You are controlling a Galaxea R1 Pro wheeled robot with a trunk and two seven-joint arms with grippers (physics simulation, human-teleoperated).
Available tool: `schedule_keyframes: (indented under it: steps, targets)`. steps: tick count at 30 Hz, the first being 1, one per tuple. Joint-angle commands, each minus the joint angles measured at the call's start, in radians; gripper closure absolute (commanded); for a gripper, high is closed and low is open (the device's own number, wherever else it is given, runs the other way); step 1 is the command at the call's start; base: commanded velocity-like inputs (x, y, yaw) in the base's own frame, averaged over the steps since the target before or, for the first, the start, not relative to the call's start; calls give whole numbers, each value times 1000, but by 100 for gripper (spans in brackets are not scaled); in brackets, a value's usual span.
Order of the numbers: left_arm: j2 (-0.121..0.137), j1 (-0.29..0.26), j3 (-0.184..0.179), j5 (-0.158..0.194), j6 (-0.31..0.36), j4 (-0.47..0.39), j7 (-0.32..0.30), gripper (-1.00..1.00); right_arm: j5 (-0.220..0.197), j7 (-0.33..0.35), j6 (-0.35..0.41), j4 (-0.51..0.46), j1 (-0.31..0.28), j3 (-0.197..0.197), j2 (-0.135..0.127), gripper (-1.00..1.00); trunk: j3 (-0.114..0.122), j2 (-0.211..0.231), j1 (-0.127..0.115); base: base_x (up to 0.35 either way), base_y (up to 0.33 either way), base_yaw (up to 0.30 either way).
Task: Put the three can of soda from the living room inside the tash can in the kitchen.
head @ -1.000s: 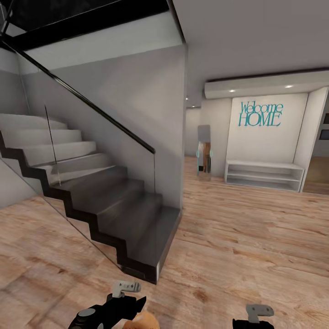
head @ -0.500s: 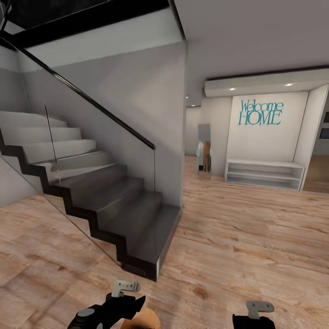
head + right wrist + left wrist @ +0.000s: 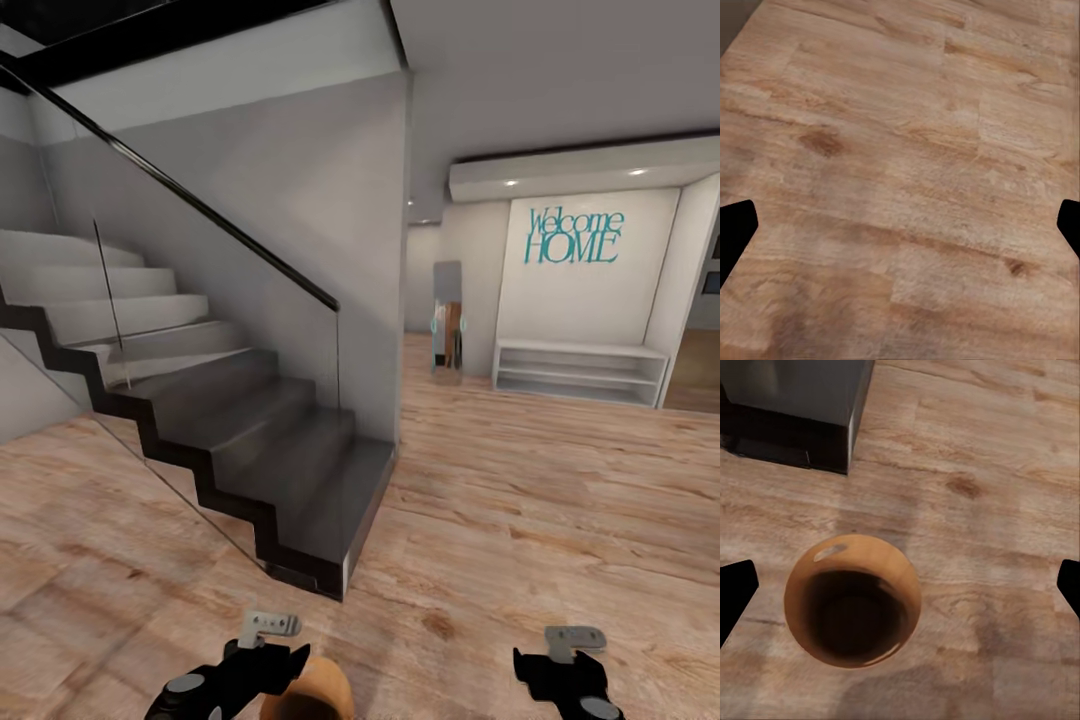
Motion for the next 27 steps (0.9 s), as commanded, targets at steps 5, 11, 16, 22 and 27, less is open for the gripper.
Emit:
schedule_keyframes:
  steps: [5, 11, 16, 22, 27]
  targets:
    - [5, 0, 1, 0, 0, -6, 16, -100, -3, 81, 93, -149, 0, 1, -3, -100, -24, -35, 19, 0, 0, 0]
    - [6, 0, 2, -1, 0, -10, 22, -100, 2, 341, 110, -193, 0, 0, -10, -100, -53, -77, 42, 0, 0, 0]
    - [14, 0, 2, -5, -5, -7, 24, -100, 1, 381, 110, -188, 0, -1, -21, -100, -76, -112, 61, 0, 0, 0]
    - [70, 0, 7, -5, -24, -14, 21, -100, -1, 416, 110, -181, 0, -4, -27, -100, -105, -154, 84, 0, 0, 0]
    - [90, 0, 73, 0, -28, -37, 9, -100, 0, 437, 110, -179, 0, -6, -27, -100, -129, -189, 104, 0, 0, 0]
